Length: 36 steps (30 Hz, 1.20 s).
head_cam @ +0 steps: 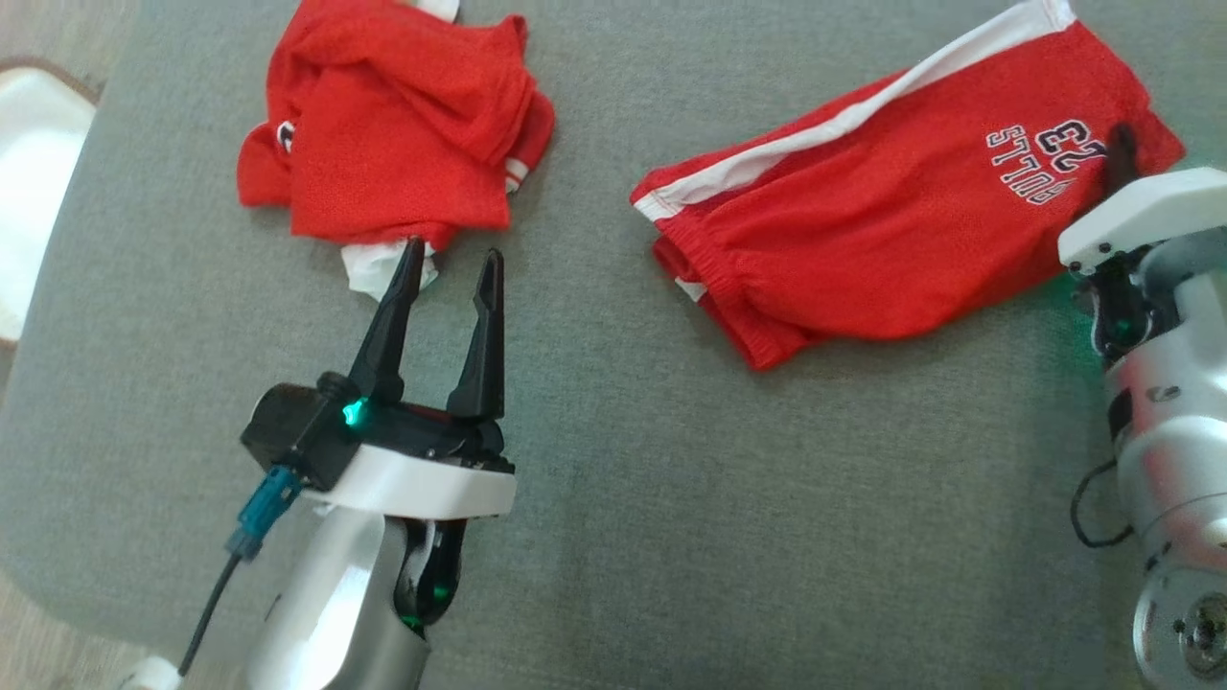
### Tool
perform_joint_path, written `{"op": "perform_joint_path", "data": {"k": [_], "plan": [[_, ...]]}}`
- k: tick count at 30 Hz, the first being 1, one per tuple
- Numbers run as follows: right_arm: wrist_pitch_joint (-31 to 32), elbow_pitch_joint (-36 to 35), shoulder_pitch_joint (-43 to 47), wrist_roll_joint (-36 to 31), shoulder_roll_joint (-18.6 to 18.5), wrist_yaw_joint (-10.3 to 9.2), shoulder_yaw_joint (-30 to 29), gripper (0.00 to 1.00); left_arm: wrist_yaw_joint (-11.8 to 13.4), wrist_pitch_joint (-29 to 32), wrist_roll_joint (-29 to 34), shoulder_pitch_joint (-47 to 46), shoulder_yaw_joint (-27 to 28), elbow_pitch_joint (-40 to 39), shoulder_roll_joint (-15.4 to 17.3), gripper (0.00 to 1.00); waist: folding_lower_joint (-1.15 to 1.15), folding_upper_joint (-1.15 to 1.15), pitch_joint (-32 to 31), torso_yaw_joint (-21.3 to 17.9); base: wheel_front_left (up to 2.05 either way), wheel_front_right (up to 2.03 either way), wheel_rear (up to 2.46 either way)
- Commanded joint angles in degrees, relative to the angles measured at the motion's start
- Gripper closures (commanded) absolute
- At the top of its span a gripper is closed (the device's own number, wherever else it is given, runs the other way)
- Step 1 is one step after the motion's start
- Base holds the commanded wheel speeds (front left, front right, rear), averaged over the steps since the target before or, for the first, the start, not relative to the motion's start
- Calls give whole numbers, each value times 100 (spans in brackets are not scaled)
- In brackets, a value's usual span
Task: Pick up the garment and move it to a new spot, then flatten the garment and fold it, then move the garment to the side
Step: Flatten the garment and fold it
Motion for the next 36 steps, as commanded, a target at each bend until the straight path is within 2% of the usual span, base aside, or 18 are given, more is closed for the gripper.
{"op": "perform_joint_path", "data": {"k": [1,8,14,19,29,36], "plan": [[-135,-163,34,88,62,-5,97,100,24,-29,40,-46,244,-207,41,0,0,0,-109,-99,0,0,0],[-638,-287,574,678,104,-5,-23,100,-1,-29,69,144,506,-351,41,0,0,0,-562,-541,0,0,0],[-1003,-369,1024,738,203,-5,-388,100,-36,-29,173,349,607,-471,41,0,0,0,-865,-949,0,0,0],[-1100,-714,1418,768,380,-5,-635,100,-56,-29,163,437,642,-522,41,0,0,0,-948,-1160,0,0,0],[-1130,-1535,1849,881,630,-5,-860,100,-80,-29,198,417,551,-466,41,0,0,0,-862,-1252,0,0,0],[-1131,-1989,1909,1295,668,-5,-174,100,-89,-29,149,430,510,-328,41,0,0,0,-985,-1090,0,0,0]]}}
